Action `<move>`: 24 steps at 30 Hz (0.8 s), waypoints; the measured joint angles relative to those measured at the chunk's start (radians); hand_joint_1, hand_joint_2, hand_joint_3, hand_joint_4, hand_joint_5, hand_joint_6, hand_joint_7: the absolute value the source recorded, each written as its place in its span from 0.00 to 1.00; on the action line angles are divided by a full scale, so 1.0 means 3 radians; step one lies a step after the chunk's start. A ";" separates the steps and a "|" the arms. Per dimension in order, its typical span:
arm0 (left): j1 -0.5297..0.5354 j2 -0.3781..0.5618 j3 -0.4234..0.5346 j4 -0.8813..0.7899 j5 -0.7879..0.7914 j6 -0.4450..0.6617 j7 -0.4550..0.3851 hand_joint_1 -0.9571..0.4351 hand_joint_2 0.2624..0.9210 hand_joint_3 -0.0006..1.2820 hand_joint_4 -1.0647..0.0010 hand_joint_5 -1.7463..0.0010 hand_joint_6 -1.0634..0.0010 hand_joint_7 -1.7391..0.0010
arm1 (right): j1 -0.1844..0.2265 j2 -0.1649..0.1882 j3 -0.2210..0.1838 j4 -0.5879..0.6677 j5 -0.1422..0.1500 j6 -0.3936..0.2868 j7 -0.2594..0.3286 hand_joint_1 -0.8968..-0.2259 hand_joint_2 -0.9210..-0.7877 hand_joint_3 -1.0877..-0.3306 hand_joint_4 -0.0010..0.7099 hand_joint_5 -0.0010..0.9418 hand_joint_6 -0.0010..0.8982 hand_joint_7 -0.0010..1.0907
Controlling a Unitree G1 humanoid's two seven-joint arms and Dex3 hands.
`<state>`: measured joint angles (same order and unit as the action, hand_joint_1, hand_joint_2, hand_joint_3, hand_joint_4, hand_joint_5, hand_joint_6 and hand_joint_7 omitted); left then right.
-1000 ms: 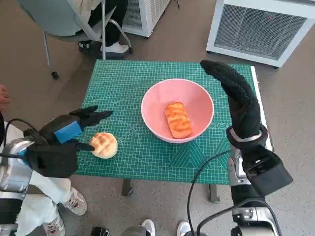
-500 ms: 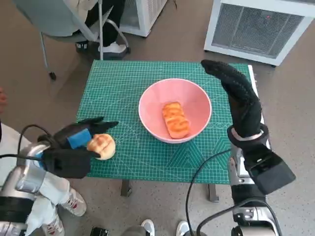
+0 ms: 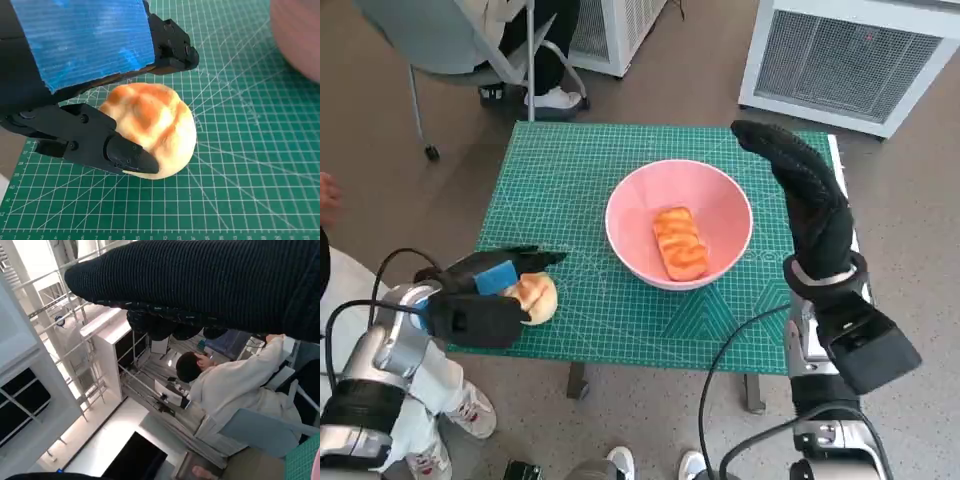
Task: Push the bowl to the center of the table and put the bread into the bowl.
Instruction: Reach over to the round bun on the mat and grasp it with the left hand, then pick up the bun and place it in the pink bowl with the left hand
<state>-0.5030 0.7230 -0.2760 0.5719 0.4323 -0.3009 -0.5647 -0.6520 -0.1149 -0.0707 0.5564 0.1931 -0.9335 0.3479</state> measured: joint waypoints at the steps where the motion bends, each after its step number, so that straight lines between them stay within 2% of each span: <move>1: -0.0017 -0.0006 -0.0015 0.0019 0.0007 0.0024 -0.0003 0.63 0.99 0.01 0.51 0.95 0.44 0.91 | -0.0003 0.0000 0.0000 0.0001 -0.0001 -0.0002 0.0000 0.47 0.00 0.38 0.39 0.14 0.00 0.68; 2: -0.0029 -0.0009 -0.0028 0.0033 0.0016 0.0039 -0.0002 0.63 0.99 0.01 0.48 0.95 0.43 0.90 | -0.0005 0.0000 -0.0001 0.0003 -0.0001 -0.0004 0.0000 0.47 0.00 0.38 0.39 0.14 0.00 0.68; 3: -0.0042 -0.0011 -0.0041 0.0040 0.0028 0.0058 0.0004 0.64 0.99 0.04 0.47 0.81 0.45 0.77 | -0.0008 0.0000 -0.0002 0.0007 -0.0001 -0.0008 0.0000 0.47 0.00 0.38 0.39 0.14 0.00 0.68; 4: -0.0052 -0.0012 -0.0056 0.0043 0.0045 0.0079 0.0017 0.66 0.99 0.08 0.47 0.61 0.51 0.58 | -0.0011 0.0000 -0.0003 0.0011 0.0000 -0.0012 0.0000 0.47 0.00 0.38 0.39 0.15 0.00 0.68; 5: -0.0063 -0.0012 -0.0069 0.0042 0.0070 0.0097 0.0046 0.67 1.00 0.10 0.46 0.47 0.52 0.47 | -0.0014 0.0001 -0.0004 0.0019 0.0000 -0.0016 0.0000 0.47 0.00 0.37 0.39 0.15 0.00 0.68; 8: -0.0074 -0.0011 -0.0079 0.0021 0.0121 0.0136 0.0130 0.68 1.00 0.10 0.43 0.33 0.50 0.36 | -0.0020 0.0004 -0.0002 0.0025 -0.0001 -0.0022 0.0000 0.48 0.00 0.37 0.39 0.15 0.00 0.68; 12: -0.0063 0.0024 -0.0066 -0.0032 0.0139 0.0143 0.0223 0.69 0.99 0.10 0.41 0.27 0.47 0.34 | -0.0022 0.0003 -0.0002 0.0025 0.0000 -0.0025 0.0000 0.47 0.00 0.37 0.39 0.15 0.00 0.68; 18: 0.0075 0.0090 0.0035 -0.0217 0.0078 0.0062 0.0264 0.69 0.99 0.10 0.40 0.27 0.46 0.32 | -0.0022 -0.0002 -0.0004 0.0021 0.0001 -0.0024 0.0000 0.47 0.00 0.37 0.38 0.16 0.00 0.68; 24: 0.0266 0.0138 0.0232 -0.0617 -0.0081 0.0064 0.0218 0.69 1.00 0.09 0.44 0.25 0.42 0.33 | -0.0022 -0.0002 -0.0002 0.0021 0.0005 -0.0021 0.0003 0.47 0.00 0.37 0.38 0.17 0.00 0.68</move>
<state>-0.4232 0.7643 -0.2065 0.3866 0.4081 -0.2817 -0.4993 -0.6586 -0.1154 -0.0714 0.5626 0.1945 -0.9399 0.3489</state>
